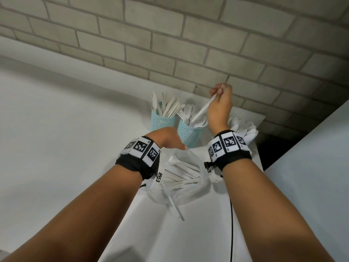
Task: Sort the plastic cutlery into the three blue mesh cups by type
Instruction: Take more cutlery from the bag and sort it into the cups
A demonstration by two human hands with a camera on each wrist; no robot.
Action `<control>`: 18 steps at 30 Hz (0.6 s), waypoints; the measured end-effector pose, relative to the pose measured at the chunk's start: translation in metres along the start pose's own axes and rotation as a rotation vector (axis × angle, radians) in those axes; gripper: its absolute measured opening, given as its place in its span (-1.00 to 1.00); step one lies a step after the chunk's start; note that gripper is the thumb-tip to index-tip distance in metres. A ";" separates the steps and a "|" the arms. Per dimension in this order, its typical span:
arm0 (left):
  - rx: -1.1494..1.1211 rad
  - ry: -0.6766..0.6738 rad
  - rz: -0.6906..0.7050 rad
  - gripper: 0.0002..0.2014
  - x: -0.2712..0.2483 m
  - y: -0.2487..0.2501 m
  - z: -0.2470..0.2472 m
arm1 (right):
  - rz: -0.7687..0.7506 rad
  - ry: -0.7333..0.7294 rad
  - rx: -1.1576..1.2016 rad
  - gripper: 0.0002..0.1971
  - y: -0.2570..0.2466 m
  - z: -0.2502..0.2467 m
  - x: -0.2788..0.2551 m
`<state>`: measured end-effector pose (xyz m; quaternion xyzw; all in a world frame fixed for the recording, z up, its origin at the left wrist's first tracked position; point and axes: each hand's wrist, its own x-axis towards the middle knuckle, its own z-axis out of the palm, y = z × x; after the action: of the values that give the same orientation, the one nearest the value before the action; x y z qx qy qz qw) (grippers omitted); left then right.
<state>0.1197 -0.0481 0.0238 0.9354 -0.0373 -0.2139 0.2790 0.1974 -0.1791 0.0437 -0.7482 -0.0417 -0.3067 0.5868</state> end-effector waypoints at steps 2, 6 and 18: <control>-0.002 -0.014 -0.016 -0.54 -0.003 -0.003 0.000 | -0.006 -0.067 -0.163 -0.75 0.014 0.004 -0.010; -0.003 -0.026 -0.058 -0.42 -0.006 -0.012 0.000 | -0.058 -0.210 -0.528 -0.72 0.027 0.005 -0.022; -0.027 0.096 0.047 -0.67 -0.009 -0.027 0.004 | -0.179 -0.387 -0.713 -0.79 -0.013 -0.014 -0.039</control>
<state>0.1090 -0.0261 0.0098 0.9397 -0.0429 -0.1627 0.2978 0.1544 -0.1763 0.0363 -0.9420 -0.1073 -0.2052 0.2431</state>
